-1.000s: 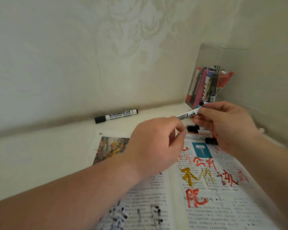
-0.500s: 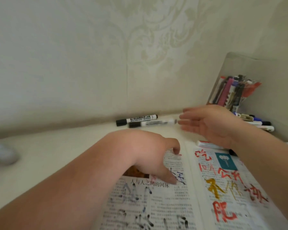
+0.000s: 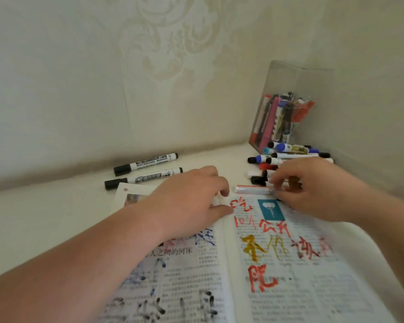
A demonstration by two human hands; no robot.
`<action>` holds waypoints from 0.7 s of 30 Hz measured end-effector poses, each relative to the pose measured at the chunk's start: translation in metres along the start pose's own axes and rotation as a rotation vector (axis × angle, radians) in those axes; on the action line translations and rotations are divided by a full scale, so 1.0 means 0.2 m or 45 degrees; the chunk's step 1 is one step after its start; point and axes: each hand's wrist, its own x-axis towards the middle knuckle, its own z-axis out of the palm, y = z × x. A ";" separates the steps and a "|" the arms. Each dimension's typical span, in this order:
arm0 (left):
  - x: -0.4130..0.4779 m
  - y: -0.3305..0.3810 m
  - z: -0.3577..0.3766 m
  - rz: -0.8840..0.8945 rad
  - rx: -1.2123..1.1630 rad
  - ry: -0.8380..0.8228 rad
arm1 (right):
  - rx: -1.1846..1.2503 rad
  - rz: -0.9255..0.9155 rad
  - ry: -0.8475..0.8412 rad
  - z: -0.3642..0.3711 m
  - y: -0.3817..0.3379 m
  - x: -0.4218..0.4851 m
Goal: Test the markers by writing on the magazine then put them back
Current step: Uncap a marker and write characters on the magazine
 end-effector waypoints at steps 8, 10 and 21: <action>0.05 0.02 0.07 0.082 -0.111 0.156 | -0.226 -0.154 -0.029 0.08 -0.04 0.03; 0.06 0.03 0.09 0.100 -0.149 0.218 | -0.265 -0.175 -0.025 0.10 -0.04 0.04; 0.04 0.09 0.09 0.202 -0.478 0.674 | 0.006 -0.238 0.512 0.06 0.00 0.01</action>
